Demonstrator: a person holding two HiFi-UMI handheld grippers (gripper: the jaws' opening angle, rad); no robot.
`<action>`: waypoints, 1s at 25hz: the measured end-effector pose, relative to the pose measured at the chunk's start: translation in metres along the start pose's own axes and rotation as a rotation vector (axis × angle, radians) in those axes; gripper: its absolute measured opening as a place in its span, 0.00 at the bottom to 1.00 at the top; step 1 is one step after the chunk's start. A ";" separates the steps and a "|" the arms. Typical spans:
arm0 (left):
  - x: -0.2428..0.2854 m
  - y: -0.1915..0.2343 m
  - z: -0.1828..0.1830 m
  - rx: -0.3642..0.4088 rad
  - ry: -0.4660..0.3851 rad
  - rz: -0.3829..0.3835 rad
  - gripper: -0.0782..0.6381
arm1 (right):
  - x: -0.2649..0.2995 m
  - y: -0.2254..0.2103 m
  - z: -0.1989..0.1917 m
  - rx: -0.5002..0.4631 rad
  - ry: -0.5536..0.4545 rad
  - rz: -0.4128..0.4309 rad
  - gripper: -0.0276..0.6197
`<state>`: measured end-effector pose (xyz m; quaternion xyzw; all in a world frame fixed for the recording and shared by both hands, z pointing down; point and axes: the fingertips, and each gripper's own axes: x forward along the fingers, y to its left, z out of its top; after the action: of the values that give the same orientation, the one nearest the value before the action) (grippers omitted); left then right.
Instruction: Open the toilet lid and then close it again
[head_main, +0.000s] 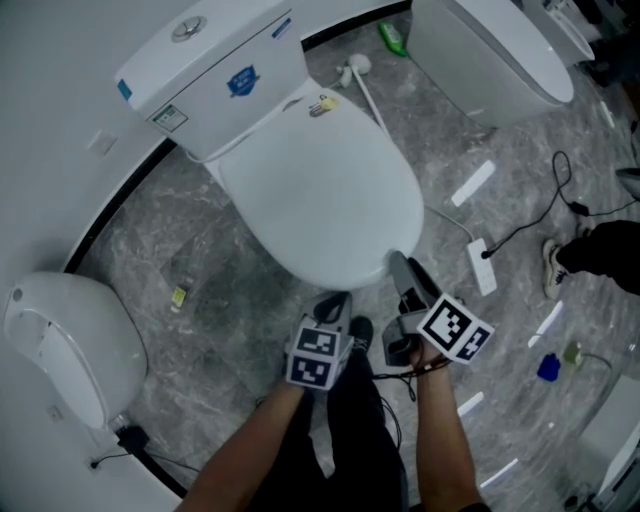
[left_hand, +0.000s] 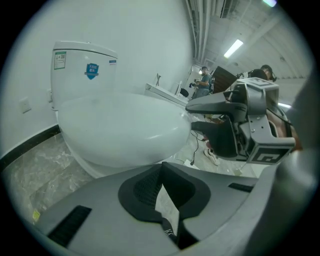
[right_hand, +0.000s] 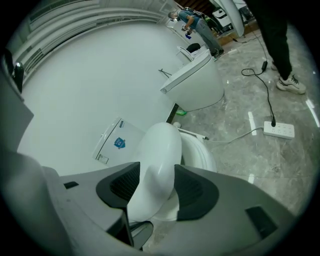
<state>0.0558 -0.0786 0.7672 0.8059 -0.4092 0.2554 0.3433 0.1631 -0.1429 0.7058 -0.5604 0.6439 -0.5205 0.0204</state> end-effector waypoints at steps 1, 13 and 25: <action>-0.001 0.000 0.003 -0.007 -0.010 0.003 0.12 | -0.002 0.003 0.001 -0.001 -0.001 0.004 0.38; -0.026 -0.003 0.032 -0.097 -0.096 -0.001 0.11 | -0.012 0.034 0.011 -0.081 0.031 0.078 0.38; -0.070 -0.001 0.087 -0.079 -0.196 0.063 0.11 | -0.032 0.068 0.040 -0.400 0.073 0.102 0.07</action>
<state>0.0308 -0.1100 0.6631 0.7996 -0.4757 0.1696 0.3248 0.1516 -0.1565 0.6222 -0.5006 0.7623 -0.4005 -0.0885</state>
